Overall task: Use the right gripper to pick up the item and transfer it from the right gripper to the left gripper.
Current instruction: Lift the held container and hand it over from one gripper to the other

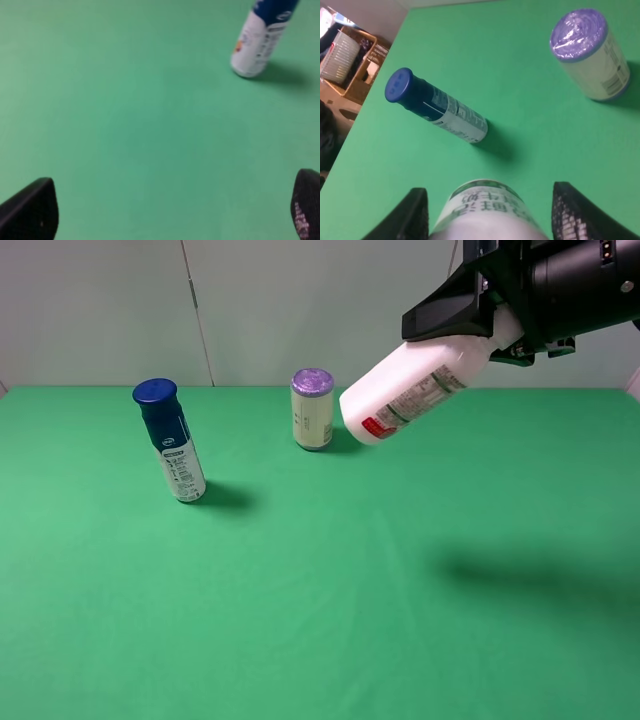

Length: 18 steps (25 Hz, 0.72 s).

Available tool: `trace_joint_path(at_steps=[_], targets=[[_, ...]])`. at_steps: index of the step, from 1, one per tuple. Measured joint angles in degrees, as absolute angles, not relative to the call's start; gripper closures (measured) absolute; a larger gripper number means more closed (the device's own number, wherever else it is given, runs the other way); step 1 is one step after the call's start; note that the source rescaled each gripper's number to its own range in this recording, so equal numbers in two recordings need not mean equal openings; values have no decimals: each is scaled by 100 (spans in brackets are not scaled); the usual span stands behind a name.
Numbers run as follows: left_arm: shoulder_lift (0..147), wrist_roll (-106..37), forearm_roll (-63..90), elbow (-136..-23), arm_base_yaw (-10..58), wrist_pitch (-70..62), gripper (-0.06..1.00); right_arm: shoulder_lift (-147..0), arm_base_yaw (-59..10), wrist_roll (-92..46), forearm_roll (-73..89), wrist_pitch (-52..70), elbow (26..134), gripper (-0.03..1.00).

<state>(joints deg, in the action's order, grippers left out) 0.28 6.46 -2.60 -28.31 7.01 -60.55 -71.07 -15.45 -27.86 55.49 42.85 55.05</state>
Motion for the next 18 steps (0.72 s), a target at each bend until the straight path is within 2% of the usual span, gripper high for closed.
trace_joint_path(at_steps=[11, 18], targets=[[1908, -2011, 2074, -3361, 752, -5244, -4, -7248, -1545, -3061, 5957, 4391, 5505, 97], [3239, -4632, 4000, -3419, 930, -4757, -4, -7248, -1545, -3238, 5995, 4423, 5505, 97]])
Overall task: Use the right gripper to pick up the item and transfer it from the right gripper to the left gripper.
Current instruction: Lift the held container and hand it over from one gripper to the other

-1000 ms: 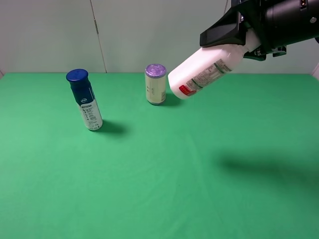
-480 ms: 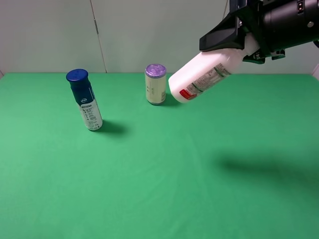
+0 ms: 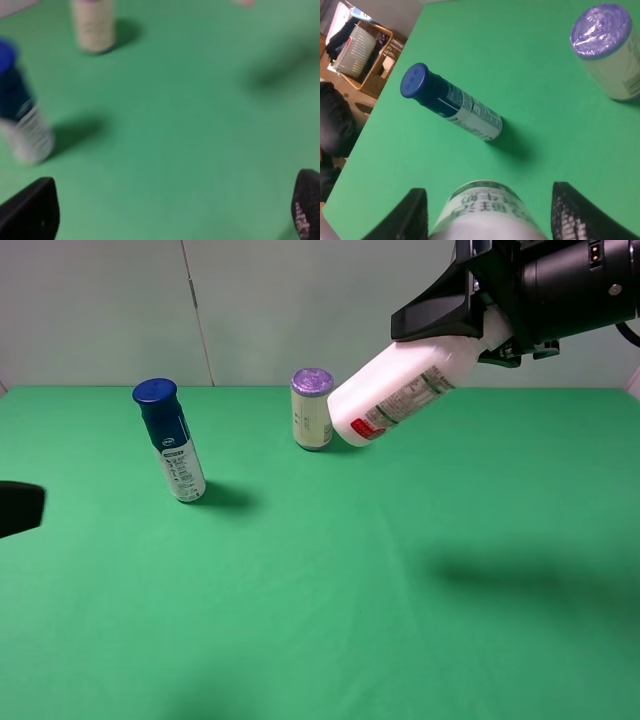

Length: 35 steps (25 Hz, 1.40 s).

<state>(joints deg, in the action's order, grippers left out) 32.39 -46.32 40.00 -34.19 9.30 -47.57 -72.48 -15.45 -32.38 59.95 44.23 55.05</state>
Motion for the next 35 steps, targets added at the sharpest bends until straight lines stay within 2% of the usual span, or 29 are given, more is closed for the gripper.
trace_joint_path(at_steps=[10, 14, 21, 26, 35], targets=[[4598, -9428, 6790, -3419, 930, -4908, -4, -7248, -1545, -3388, 5998, 4449, 5505, 97], [5072, -10796, 7594, -3426, 930, -5245, -4, -7248, -1545, -3388, 5998, 4481, 5505, 97], [5796, -12009, 8199, -3426, 930, -5591, -4, -7248, -1545, -3388, 5998, 4530, 5505, 97], [6170, -12240, 8294, -3426, 1003, -5758, -4, -7248, -1545, -3388, 5998, 4532, 5505, 97], [6746, -13221, 9329, -3430, 2223, -4420, -4, -7248, -1545, -3425, 6045, 4537, 5505, 97]])
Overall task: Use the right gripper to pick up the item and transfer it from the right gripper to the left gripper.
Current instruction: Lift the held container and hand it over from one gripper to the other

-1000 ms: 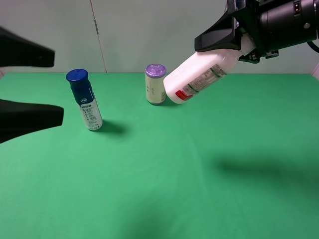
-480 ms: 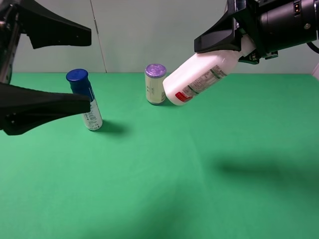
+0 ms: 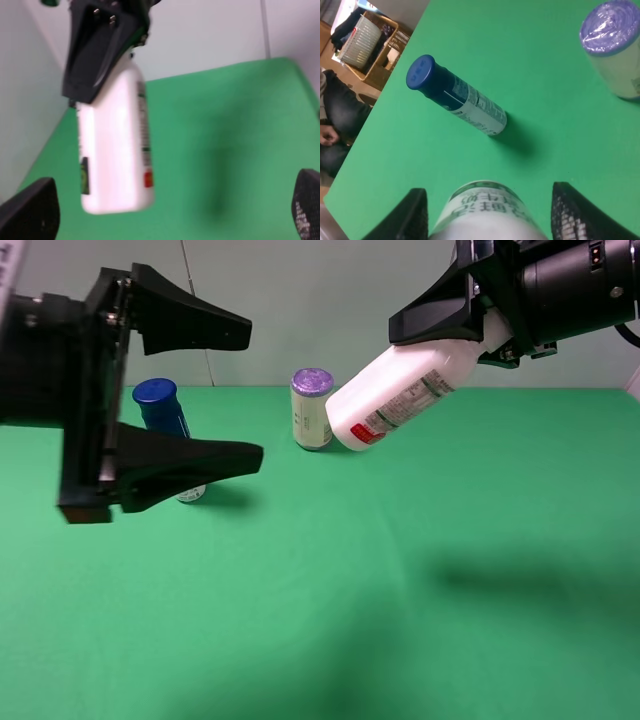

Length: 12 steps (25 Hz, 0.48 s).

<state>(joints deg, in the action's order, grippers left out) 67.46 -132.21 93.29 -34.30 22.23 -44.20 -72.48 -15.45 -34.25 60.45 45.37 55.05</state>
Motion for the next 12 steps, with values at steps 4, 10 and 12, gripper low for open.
trace_joint_path(at_steps=[4, 10, 12], targets=[[7060, -13457, 9598, -3615, 2574, -4242, -4, -7248, -1545, -3430, 6045, 4543, 5505, 97], [7734, -13568, 9744, -4088, 3081, -3886, -4, -7248, -1545, -3448, 6052, 4553, 5505, 97], [7842, -13591, 9834, -4175, 3107, -3785, -3, -7248, -1545, -3466, 6052, 4560, 5505, 97]])
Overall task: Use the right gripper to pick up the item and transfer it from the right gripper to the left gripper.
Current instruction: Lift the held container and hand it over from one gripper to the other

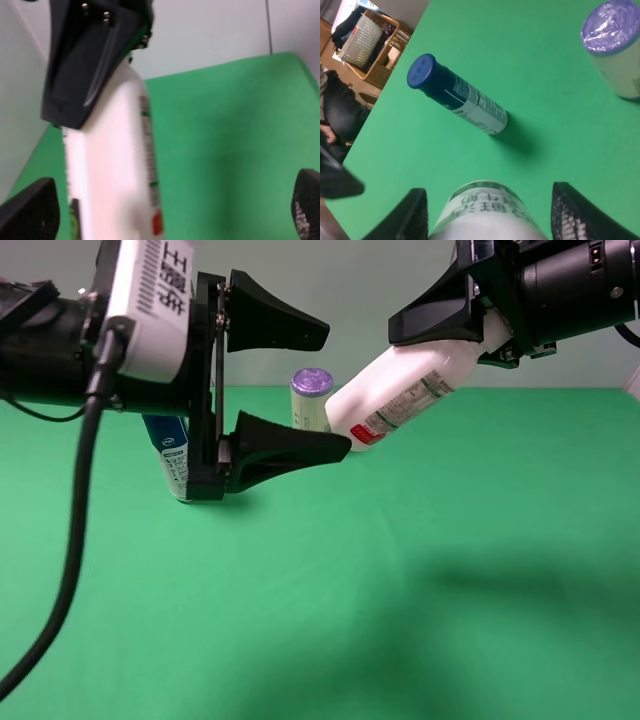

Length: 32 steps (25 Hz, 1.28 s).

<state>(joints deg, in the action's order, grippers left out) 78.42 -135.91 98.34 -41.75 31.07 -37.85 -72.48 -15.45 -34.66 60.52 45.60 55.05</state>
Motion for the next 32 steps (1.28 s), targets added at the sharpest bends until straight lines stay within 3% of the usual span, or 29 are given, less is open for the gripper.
trace_joint_path(at_steps=[32], targets=[[9398, -13998, 9887, -5446, 3682, -2975, -1, -7248, -1545, -3534, 6148, 4605, 5505, 97]])
